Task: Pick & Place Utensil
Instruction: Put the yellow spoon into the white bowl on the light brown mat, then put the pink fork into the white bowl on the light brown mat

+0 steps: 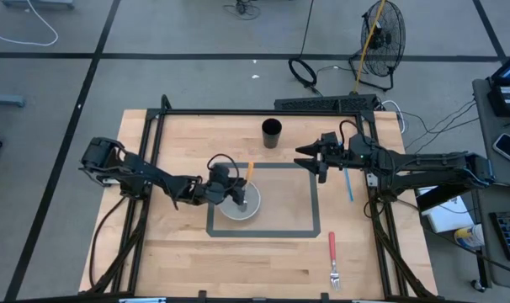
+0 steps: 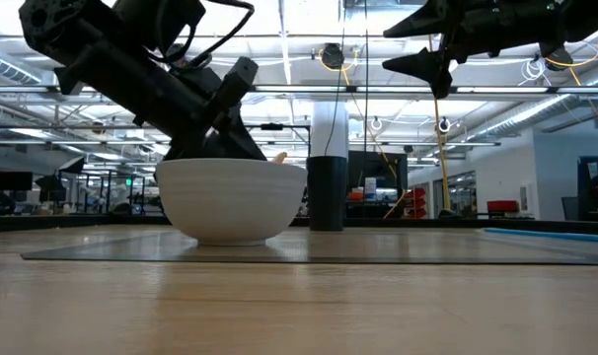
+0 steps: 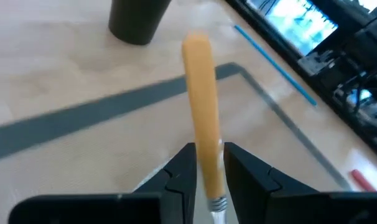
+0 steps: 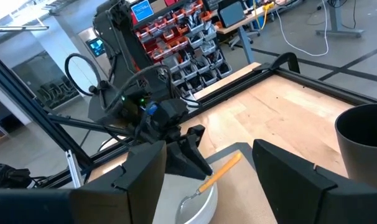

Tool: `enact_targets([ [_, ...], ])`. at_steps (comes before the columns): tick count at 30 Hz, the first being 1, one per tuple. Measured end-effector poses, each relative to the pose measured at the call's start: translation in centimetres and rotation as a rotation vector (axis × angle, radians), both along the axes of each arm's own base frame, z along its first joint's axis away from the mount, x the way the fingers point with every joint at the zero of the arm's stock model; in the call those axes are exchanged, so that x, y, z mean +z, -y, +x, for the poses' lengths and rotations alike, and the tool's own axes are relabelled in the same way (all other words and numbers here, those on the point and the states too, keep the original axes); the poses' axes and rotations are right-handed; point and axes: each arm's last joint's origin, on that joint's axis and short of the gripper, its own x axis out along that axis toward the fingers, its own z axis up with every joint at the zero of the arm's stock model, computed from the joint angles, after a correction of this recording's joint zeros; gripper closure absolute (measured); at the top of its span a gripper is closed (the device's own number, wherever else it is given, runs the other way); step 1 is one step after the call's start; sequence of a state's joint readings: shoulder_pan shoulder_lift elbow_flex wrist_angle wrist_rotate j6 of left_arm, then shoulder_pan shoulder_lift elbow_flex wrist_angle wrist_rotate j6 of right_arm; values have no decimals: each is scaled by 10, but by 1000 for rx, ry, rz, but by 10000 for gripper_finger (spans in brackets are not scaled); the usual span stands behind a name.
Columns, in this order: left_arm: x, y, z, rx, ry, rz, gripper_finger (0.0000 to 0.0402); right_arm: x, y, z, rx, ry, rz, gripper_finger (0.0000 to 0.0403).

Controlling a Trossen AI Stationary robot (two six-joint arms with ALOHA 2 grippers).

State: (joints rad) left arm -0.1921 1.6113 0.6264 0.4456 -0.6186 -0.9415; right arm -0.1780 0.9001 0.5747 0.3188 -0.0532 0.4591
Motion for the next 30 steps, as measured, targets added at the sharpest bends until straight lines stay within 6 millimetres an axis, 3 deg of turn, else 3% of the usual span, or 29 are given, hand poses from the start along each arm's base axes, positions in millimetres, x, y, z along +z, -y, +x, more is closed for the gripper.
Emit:
enact_targets([
  [9, 17, -5, -11, 57, -22, 77, 316, 0, 0, 0, 0, -5, 1, 165],
  [16, 54, -10, -19, 14, 35, 193, 316, 0, 0, 0, 9, 1, 1, 165],
  [25, 105, -20, -48, -226, 107, 331, 316, 6, -7, 1, 196, 65, 80, 165],
  [30, 120, -25, -68, -326, 96, 365, 316, 9, -16, 1, 257, 87, 111, 165],
])
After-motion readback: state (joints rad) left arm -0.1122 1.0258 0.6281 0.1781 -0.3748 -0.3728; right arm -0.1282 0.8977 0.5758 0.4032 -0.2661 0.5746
